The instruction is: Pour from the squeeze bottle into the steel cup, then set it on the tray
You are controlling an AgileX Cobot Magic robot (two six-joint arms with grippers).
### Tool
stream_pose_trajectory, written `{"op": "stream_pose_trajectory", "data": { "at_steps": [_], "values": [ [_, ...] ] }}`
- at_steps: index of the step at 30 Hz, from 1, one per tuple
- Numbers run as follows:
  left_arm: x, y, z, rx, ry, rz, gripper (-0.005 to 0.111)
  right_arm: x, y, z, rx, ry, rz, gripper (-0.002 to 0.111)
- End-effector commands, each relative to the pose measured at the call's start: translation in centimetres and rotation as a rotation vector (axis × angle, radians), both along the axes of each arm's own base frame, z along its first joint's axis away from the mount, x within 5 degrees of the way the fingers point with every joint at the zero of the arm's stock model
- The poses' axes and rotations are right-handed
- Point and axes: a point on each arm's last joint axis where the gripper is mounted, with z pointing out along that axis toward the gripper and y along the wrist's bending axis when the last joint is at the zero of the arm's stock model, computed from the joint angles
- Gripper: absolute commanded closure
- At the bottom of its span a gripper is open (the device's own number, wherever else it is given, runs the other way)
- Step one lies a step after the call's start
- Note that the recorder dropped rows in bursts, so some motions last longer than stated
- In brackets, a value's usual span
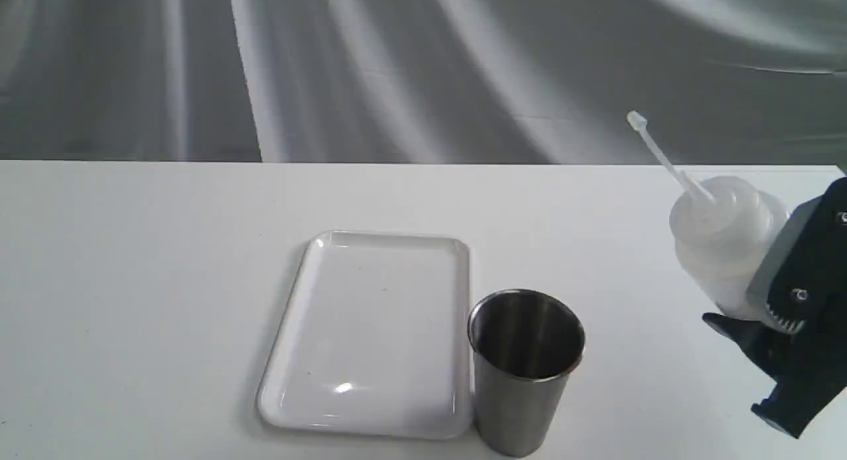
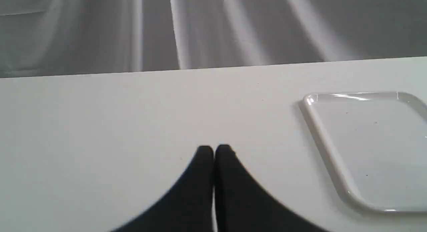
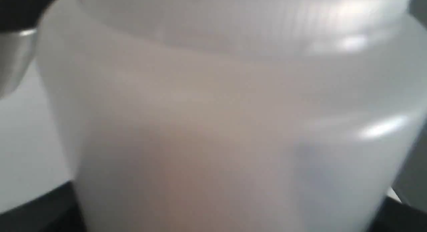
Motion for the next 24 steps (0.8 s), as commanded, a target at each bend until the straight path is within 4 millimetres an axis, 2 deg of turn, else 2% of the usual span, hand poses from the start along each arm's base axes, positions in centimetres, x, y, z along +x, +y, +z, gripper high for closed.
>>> {"op": "stream_pose_trajectory", "data": {
  "at_steps": [1,6,11,16,21,24],
  "values": [
    [0.0,0.0,-0.1,-0.004,-0.006,0.002,0.107,-0.2,-0.3,0.1,-0.067,0.002,-0.042,0.106],
    [0.0,0.0,-0.1,-0.007,-0.006,0.003,0.107,-0.1,-1.0,-0.1,-0.143,0.021,-0.13,0.106],
    [0.0,0.0,-0.1,-0.007,-0.006,0.003,0.107,0.5,0.2,-0.8,-0.234,0.042,-0.05,0.106],
    [0.0,0.0,-0.1,-0.004,-0.006,0.002,0.107,1.0,0.4,-1.8,-0.324,0.08,-0.112,0.106],
    [0.0,0.0,-0.1,-0.004,-0.006,0.002,0.107,1.3,1.0,-2.2,-0.352,0.089,-0.101,0.106],
    [0.0,0.0,-0.1,-0.004,-0.006,0.002,0.107,1.9,1.1,-1.7,-0.312,0.073,-0.136,0.106]
  ]
}}
